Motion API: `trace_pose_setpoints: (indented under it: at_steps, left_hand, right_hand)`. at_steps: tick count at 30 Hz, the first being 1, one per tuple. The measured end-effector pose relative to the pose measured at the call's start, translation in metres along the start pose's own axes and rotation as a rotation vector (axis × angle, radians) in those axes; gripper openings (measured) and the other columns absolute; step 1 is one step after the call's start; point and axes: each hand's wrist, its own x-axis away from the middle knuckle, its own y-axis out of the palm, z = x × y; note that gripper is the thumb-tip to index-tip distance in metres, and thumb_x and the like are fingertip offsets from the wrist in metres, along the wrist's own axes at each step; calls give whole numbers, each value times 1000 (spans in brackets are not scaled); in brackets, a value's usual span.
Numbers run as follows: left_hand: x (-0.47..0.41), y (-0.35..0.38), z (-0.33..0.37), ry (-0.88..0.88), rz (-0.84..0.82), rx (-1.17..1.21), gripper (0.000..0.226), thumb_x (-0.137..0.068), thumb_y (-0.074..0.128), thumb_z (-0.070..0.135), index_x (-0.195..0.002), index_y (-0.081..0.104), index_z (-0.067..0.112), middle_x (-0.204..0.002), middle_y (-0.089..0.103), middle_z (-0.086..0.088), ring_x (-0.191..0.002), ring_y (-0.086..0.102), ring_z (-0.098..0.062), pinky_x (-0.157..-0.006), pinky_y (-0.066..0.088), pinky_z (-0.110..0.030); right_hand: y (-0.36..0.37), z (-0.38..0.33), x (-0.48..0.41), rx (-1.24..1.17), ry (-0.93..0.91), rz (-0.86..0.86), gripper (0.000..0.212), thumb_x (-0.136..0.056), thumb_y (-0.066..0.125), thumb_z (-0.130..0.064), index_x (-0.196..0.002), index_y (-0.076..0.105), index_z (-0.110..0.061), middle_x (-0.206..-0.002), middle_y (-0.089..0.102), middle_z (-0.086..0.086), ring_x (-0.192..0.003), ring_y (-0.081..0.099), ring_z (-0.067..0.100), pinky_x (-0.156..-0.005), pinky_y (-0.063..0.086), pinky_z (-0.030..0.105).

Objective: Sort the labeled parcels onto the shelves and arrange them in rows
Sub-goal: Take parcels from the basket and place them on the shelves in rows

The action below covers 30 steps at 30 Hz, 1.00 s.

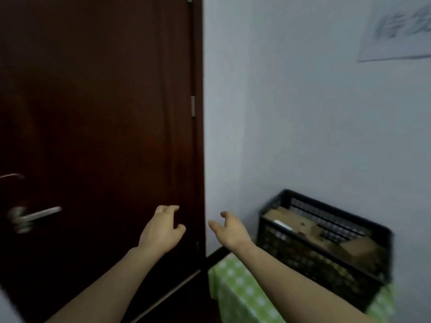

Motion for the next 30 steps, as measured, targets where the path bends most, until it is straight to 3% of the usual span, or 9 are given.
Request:
trace_pose_setpoints:
  at_steps: [3,8,13,17,21,26,28,30]
  left_hand:
    - [-9,70,82,94,-117,38,58,-90,57,30,-143,38,19,-143,36,-4,-114,55,-20,-95,48,-34]
    - [-21,158,179,217,-292,22,56,-90,55,30,-142,38,19,-141,37,-5,-117,53,-21,-96,43,-31]
    - [-55,231,237,308,-402,20,54,-89,55,25,-140,40,19,-139,38,-5,-113,54,-22,-93,44,-30]
    - [-105,288,264,341,-476,-37,56,-90,57,25,-142,38,16,-144,36,-5,-122,48,-24,-96,44,-33]
    - [-170,337,274,339,-554,-115,54,-93,57,28,-141,39,11,-142,42,-9,-127,44,-27,-103,41,-40]
    - [-243,378,282,436,-654,-386,46,-93,56,25,-136,44,14,-135,46,-10,-123,45,-27,-94,42,-34]
    - [-260,398,282,466,-761,-407,51,-90,57,25,-137,41,12,-140,41,-10,-129,38,-28,-103,36,-35]
    - [-271,417,281,501,-899,-482,63,-90,55,32,-144,33,9,-151,26,-12,-141,19,-31,-115,23,-40]
  right_hand:
    - [-69,81,9,17,126,90,61,-95,49,-43,-144,33,-9,-145,40,11,-128,45,27,-103,39,33]
    - [-146,175,21,-23,292,207,47,-95,52,-40,-131,45,-11,-130,54,9,-113,55,24,-91,45,31]
    - [-192,249,11,-34,422,253,54,-97,50,-36,-142,36,-10,-139,47,8,-121,51,23,-94,42,29]
    - [-218,300,-22,-28,493,289,50,-96,52,-33,-139,40,-10,-136,52,7,-111,55,21,-94,45,32]
    - [-236,334,-80,-32,548,284,47,-95,55,-32,-135,47,-11,-134,54,7,-122,52,22,-100,44,32]
    - [-241,360,-149,-37,500,196,38,-96,53,-25,-133,50,-15,-126,58,3,-116,54,17,-94,44,26]
    - [-236,373,-166,-45,507,166,35,-97,52,-26,-130,52,-16,-124,60,2,-113,55,16,-92,45,26]
    - [-230,387,-177,-44,522,152,33,-97,51,-26,-128,54,-17,-125,60,1,-114,55,15,-94,44,25]
